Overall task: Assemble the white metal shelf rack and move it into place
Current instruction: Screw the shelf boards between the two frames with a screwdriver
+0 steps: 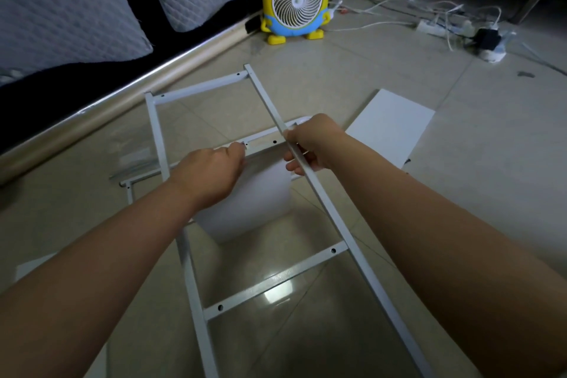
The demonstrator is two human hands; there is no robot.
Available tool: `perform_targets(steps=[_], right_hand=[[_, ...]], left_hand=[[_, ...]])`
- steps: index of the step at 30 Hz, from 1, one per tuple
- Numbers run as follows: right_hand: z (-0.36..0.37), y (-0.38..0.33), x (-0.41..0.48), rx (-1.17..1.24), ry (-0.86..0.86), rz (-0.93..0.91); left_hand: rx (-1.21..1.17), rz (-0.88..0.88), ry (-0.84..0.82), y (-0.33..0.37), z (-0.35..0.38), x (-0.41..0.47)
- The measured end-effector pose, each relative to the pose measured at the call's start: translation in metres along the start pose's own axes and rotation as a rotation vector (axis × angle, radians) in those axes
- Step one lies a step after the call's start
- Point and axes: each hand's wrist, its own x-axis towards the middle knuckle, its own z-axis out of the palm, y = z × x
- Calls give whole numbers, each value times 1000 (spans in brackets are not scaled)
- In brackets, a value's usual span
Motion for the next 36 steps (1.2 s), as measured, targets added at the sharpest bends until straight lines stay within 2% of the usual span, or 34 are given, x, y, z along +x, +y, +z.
perform_targets(steps=[15,19,28,33,36], right_hand=[[-1,-1,2,-39,-27,47],[-1,4,1,2,-30,-28],[5,29,7,97,32,-352],[11,30,14,31,56,-298],[10,33,15,67,31,-333]], left_hand=[[-12,-39,-47,3,-2,2],[15,-38,-36,5,-2,2],[85,-79,-48,12,-6,2],[100,-67,-62,10,-3,1],[113,-66,-66,9,-3,1]])
